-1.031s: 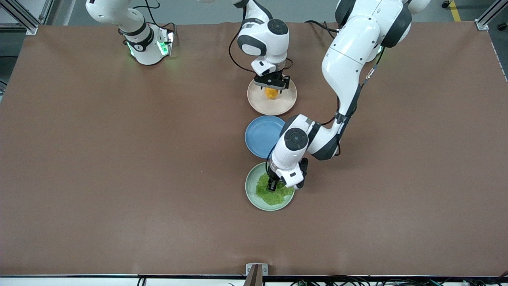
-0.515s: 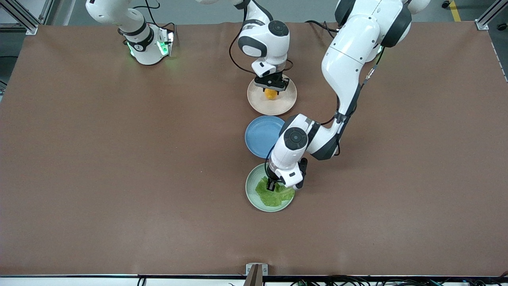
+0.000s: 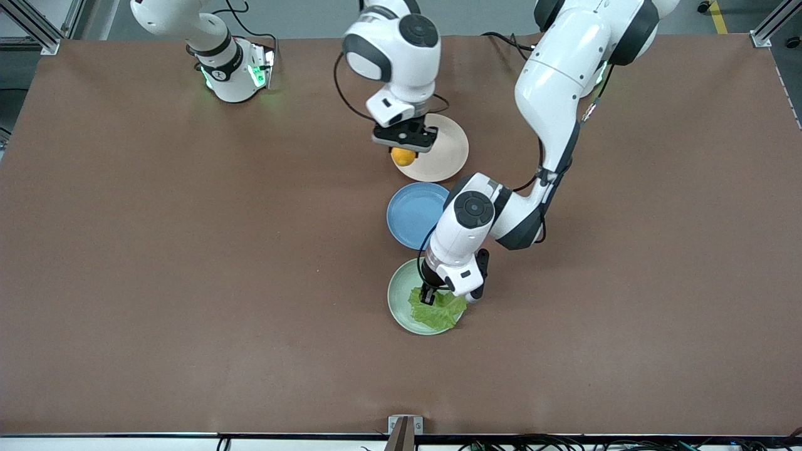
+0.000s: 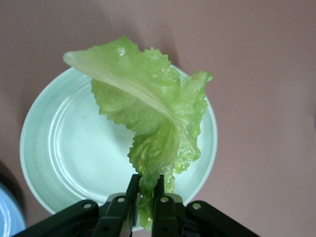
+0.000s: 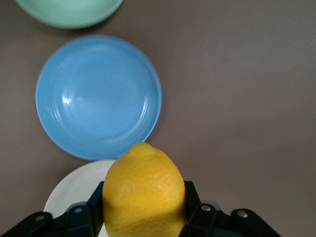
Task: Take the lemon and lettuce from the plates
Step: 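Lift the lettuce with the left gripper while the right gripper lifts the lemon, then lower and release the lettuce while the right gripper releases the lemon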
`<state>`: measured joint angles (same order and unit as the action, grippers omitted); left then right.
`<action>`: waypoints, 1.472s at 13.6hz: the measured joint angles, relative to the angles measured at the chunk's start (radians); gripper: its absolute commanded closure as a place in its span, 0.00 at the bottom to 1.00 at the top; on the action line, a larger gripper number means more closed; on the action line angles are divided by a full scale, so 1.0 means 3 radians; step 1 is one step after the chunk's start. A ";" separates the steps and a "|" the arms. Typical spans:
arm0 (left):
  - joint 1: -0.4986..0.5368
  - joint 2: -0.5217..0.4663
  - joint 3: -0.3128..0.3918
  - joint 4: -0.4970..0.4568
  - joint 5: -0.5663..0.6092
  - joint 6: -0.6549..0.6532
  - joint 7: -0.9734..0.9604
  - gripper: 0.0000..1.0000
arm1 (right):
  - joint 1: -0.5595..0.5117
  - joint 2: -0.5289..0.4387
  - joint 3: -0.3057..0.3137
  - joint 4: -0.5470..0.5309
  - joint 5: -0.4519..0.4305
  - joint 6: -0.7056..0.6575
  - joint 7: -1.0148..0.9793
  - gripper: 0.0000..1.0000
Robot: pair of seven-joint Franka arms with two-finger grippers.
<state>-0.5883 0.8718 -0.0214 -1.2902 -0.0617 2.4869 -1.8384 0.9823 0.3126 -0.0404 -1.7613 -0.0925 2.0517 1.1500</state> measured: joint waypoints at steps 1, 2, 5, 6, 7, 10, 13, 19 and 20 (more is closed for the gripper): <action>0.0031 -0.0071 0.0007 -0.0002 0.0000 -0.0070 -0.0002 0.87 | -0.0199 -0.0137 -0.0005 -0.0021 0.0069 -0.0090 -0.0294 0.98; 0.0091 -0.0158 0.0011 -0.0017 0.0000 -0.0142 -0.0002 0.87 | -0.0426 -0.0238 -0.0010 -0.0062 0.0132 -0.0127 -0.0605 0.98; 0.0357 -0.0606 0.0018 -0.0369 0.0000 -0.0285 0.0159 0.87 | -0.1150 -0.0337 -0.0022 -0.0211 0.0178 -0.0127 -0.1473 0.98; 0.0447 -0.0799 0.0019 -0.0600 0.0000 -0.0313 0.0281 0.87 | -0.1374 -0.0335 -0.0024 -0.0269 0.0181 -0.0114 -0.1742 0.98; 0.0531 -0.0992 0.0021 -0.0865 0.0000 -0.0325 0.0409 0.87 | -0.1595 -0.0335 -0.0025 -0.0335 0.0182 -0.0089 -0.2008 0.98; 0.0753 -0.1435 0.0022 -0.1617 0.0000 -0.0326 0.0711 0.86 | -0.2205 -0.0336 -0.0026 -0.0548 0.0185 0.0093 -0.2820 0.98; 0.0928 -0.1718 0.0023 -0.2237 0.0000 -0.0310 0.0982 0.84 | -0.2566 -0.0337 -0.0024 -0.0930 0.0188 0.0572 -0.3309 0.98; 0.1189 -0.1874 0.0022 -0.3038 0.0000 0.0294 0.1488 0.82 | -0.2804 -0.0218 -0.0016 -0.1707 0.0188 0.1664 -0.3511 0.98; 0.1197 -0.1875 0.0021 -0.3131 0.0000 0.0381 0.1538 0.76 | -0.2827 -0.0142 -0.0015 -0.1716 0.0188 0.1748 -0.3533 0.98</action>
<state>-0.2292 0.3093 -0.0150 -2.2295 -0.0617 2.6012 -1.3770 0.1340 0.2700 -0.0450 -2.2762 -0.0361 2.5759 0.0901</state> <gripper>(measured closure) 0.824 0.352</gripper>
